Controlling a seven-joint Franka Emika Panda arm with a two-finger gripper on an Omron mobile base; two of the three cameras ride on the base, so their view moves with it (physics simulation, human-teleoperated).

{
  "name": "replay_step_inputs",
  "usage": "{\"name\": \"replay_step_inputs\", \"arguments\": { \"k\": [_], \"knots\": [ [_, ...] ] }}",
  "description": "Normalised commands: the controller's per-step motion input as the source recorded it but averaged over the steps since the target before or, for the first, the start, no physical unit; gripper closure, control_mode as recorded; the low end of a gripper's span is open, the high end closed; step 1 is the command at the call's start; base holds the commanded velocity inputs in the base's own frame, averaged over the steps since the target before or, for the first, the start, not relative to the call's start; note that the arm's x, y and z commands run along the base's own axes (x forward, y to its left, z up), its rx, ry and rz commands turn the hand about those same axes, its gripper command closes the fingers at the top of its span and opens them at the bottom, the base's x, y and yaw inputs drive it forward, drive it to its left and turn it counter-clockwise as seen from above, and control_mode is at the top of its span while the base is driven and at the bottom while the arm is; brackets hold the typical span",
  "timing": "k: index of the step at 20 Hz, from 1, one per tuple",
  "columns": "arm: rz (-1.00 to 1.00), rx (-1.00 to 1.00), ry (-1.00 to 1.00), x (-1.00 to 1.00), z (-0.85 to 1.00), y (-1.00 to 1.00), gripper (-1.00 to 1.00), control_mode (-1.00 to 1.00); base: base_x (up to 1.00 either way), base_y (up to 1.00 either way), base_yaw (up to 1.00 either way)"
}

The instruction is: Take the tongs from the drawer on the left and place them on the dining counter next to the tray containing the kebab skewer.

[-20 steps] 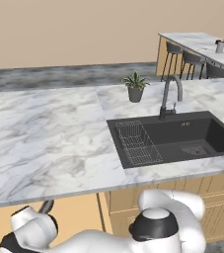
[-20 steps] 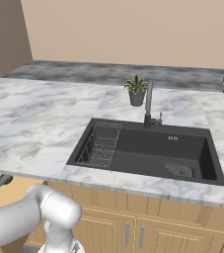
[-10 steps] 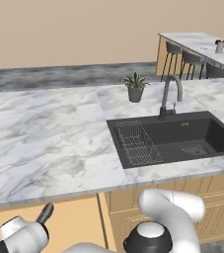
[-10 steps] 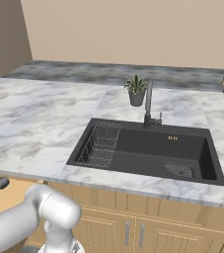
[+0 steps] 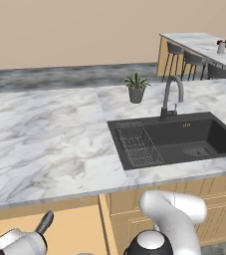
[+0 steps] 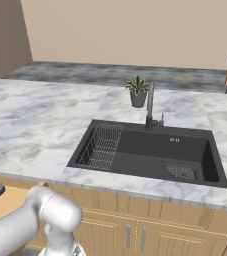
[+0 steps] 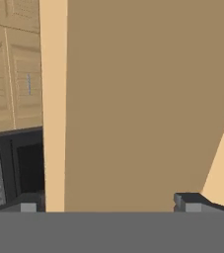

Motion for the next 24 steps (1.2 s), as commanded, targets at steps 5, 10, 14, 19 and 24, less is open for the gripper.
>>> {"name": "replay_step_inputs", "arguments": {
  "k": [5,10,14,19,24],
  "knots": [
    [0.01,-0.01,0.0,-0.72,-0.51,0.2,-1.0,-1.0,0.0,0.0,0.0],
    [0.0,-0.01,0.0,-0.71,-0.39,0.1,-1.0,-1.0,0.0,0.0,0.0],
    [0.0,0.0,0.0,-0.6,-0.29,0.0,-1.0,-1.0,0.0,0.0,0.0],
    [0.0,0.0,-0.03,-0.25,0.0,-0.14,-1.0,-1.0,0.0,0.0,0.0],
    [0.0,0.0,-0.08,-0.07,0.23,-0.3,-1.0,-1.0,0.0,0.0,0.0]
  ]
}}
